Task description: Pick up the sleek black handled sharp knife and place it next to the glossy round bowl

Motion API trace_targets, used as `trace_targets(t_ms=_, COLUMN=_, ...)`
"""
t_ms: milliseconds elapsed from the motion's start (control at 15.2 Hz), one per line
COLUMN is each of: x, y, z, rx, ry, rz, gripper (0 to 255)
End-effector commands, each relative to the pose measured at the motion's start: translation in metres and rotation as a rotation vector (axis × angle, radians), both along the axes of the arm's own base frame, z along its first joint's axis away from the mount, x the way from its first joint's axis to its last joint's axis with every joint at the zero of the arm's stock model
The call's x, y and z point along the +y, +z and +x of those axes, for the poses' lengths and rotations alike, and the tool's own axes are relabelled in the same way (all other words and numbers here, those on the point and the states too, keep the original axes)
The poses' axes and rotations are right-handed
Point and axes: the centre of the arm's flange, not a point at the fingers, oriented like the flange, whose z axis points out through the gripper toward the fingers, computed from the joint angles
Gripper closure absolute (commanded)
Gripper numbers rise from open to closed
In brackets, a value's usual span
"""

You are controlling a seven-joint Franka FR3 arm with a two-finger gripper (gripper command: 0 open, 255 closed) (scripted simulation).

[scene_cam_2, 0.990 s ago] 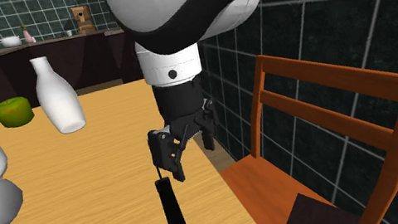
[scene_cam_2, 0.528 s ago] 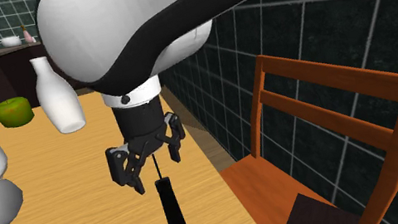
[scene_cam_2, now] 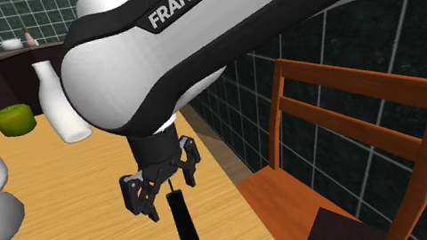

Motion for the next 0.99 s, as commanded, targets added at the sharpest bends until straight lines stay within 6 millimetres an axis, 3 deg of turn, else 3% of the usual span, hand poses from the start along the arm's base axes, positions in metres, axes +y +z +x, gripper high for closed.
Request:
trace_targets(t_ms=0, x=0.0000, y=-0.0011, z=0.0000, rx=0.000, ry=0.000, rz=0.000, gripper=0)
trace_targets(t_ms=330, x=0.0001, y=-0.0010, z=0.0000, rx=0.000, ry=0.000, rz=0.000, gripper=0)
trace_targets(t_ms=396, x=0.0001, y=-0.0010, z=0.0000, rx=0.000, ry=0.000, rz=0.000, gripper=255)
trace_targets(t_ms=924, x=-0.0010, y=-0.0015, z=-0.0015, rx=0.000, ry=0.000, rz=0.000, gripper=255)
